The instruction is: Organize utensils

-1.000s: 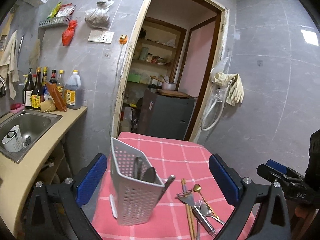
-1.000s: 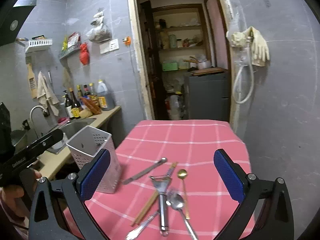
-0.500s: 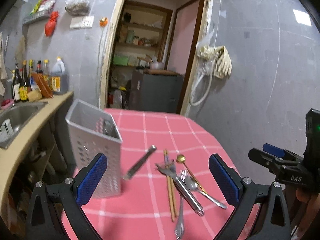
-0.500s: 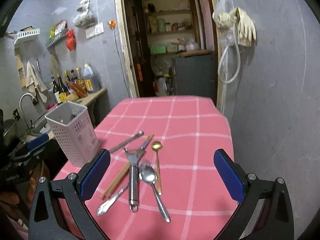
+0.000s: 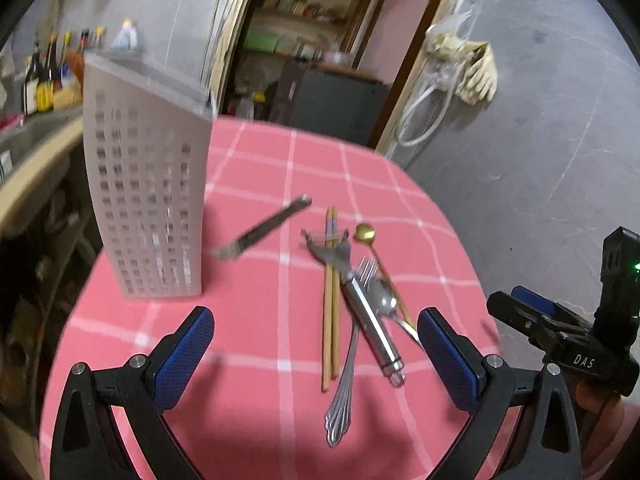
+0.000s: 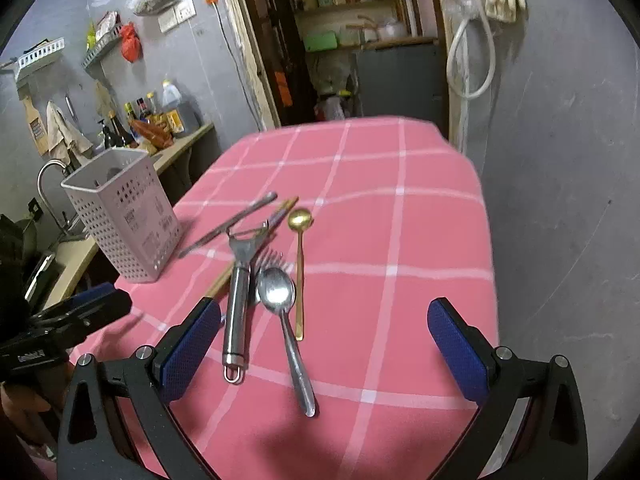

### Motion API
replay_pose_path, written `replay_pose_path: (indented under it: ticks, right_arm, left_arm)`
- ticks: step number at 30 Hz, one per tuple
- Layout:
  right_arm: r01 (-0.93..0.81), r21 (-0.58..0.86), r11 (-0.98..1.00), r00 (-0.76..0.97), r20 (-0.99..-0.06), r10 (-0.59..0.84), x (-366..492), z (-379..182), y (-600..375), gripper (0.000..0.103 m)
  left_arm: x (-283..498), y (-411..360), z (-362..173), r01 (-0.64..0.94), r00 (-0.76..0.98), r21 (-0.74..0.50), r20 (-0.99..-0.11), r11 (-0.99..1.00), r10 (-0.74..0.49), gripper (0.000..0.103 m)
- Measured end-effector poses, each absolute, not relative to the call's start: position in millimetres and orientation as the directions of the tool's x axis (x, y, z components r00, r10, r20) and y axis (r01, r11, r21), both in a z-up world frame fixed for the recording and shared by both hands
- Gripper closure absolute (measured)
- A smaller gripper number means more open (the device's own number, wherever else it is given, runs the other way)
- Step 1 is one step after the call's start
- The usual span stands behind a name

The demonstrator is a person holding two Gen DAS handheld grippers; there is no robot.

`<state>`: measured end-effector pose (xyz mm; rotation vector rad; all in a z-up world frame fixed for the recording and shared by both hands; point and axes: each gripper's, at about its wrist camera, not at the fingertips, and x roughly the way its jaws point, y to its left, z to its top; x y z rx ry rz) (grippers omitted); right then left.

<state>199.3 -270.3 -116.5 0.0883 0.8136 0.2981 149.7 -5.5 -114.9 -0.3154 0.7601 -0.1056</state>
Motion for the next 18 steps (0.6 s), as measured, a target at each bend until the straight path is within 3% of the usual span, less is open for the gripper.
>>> replay_pose_path:
  ticks: [4, 6, 8, 11, 18]
  right_arm:
    - [-0.24, 0.204, 0.949, 0.609, -0.73, 0.311, 204, -133, -265, 0.002]
    - [-0.242, 0.214, 0.946, 0.587, -0.744, 0.319, 208, -140, -266, 0.002]
    - [-0.24, 0.227, 0.944, 0.57, -0.754, 0.326, 212, -147, -266, 0.004]
    - [-0.243, 0.239, 0.94, 0.55, -0.764, 0.337, 217, -154, -266, 0.015]
    - [-0.282, 0.237, 0.93, 0.517, -0.779, 0.355, 230, -169, -260, 0.026]
  left_arm:
    - [157, -9, -131, -0.036, 0.661, -0.322, -0.718, 0.946, -0.22, 0.002]
    - [159, -10, -136, -0.033, 0.637, -0.322, -0.736, 0.946, -0.228, 0.008]
    - [162, -13, -142, -0.031, 0.609, -0.315, -0.758, 0.949, -0.232, 0.02]
    - [166, -20, -149, -0.015, 0.57, -0.307, -0.784, 0.952, -0.244, 0.036]
    - [175, -39, -158, 0.019, 0.524, -0.219, -0.829, 0.976, -0.196, 0.062]
